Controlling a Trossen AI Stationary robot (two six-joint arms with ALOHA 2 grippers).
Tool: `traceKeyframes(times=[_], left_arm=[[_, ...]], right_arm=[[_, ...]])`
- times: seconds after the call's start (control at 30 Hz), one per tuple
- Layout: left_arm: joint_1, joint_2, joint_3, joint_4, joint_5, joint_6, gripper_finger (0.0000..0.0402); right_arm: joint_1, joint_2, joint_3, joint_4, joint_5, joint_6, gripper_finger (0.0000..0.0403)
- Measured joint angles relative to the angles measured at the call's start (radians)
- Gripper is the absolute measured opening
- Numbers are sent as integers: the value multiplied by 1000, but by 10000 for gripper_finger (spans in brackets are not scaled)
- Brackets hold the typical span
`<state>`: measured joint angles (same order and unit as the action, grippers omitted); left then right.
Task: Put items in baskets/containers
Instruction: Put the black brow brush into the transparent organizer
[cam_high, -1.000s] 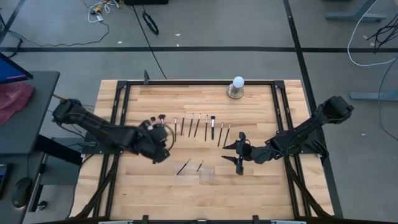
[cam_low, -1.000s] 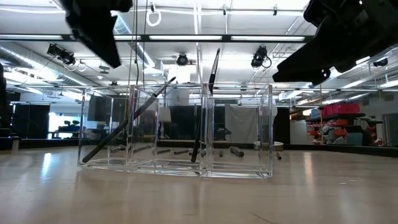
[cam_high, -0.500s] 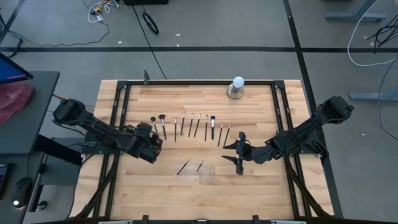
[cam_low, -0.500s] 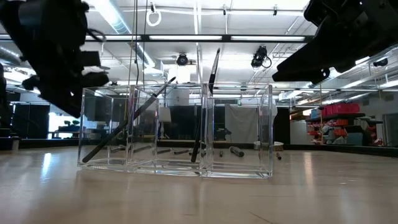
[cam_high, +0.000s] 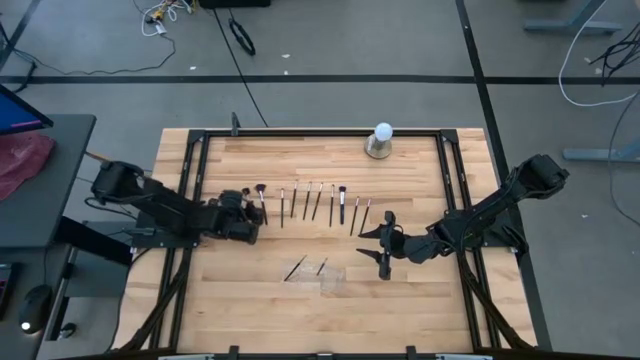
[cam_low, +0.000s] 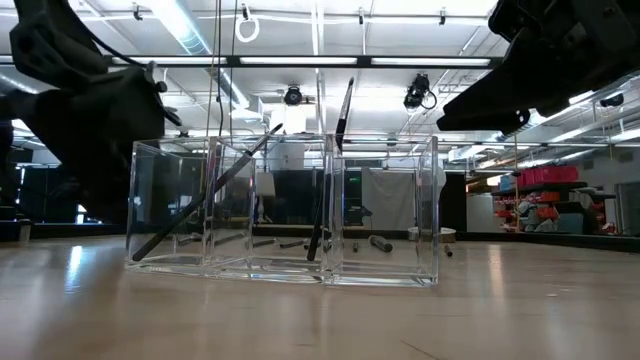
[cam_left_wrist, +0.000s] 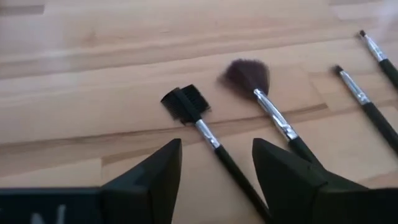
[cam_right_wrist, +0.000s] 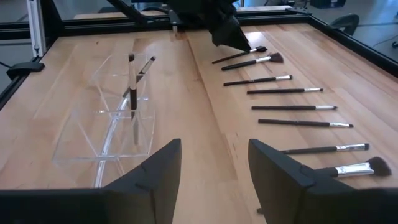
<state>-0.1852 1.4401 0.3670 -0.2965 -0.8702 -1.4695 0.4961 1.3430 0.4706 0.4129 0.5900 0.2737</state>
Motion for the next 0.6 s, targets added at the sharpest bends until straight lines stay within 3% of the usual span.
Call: traceKeyframes(times=[0.3, 0.6], left_arm=[[59, 84, 3, 16, 44, 46, 152], [31, 95, 3, 13, 81, 91, 46]], right_arm=[[0, 0, 0, 2, -1, -2, 189], [0, 0, 0, 1, -4, -2, 189]])
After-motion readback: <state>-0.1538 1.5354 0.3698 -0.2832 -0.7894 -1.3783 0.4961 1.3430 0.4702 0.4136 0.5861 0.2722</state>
